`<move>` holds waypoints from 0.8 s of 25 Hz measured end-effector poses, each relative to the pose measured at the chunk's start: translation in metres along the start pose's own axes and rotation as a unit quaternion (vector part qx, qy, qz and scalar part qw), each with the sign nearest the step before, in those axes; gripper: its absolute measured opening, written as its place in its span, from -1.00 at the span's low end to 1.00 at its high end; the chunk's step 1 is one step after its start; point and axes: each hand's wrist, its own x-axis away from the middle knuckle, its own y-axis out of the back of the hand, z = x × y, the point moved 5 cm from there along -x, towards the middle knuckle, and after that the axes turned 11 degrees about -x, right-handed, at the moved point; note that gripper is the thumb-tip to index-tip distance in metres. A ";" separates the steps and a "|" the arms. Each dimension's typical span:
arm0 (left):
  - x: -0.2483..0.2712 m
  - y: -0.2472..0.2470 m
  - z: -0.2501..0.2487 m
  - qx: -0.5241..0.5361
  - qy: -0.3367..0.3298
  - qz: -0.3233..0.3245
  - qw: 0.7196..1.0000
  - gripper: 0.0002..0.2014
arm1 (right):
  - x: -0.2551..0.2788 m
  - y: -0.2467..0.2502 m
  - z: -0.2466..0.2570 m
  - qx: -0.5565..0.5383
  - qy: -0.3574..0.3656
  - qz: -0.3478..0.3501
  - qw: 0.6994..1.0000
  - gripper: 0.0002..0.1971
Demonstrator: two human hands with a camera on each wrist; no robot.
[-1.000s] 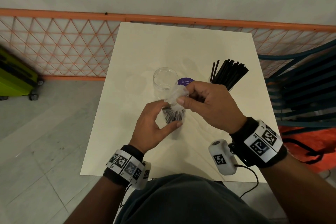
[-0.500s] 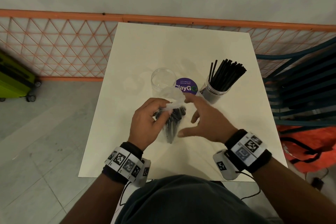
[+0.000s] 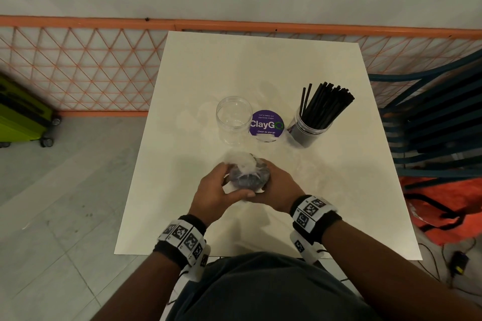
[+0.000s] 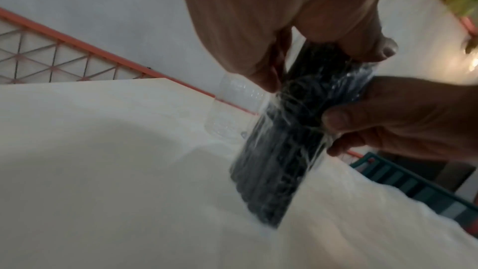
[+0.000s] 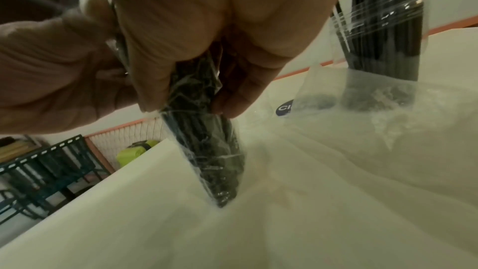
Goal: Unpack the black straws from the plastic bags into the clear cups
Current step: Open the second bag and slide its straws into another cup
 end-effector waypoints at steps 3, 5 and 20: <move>-0.005 0.002 0.011 -0.067 0.000 -0.010 0.998 -0.21 | -0.015 -0.010 -0.010 0.028 -0.033 0.019 0.999 -0.08; -0.009 0.007 0.007 -0.134 -0.005 -0.031 0.991 -0.20 | -0.021 -0.012 -0.011 0.041 -0.038 0.026 0.998 -0.11; -0.005 -0.002 0.018 -0.140 -0.050 -0.026 0.988 -0.32 | -0.010 -0.014 -0.010 0.018 -0.048 0.055 0.997 -0.19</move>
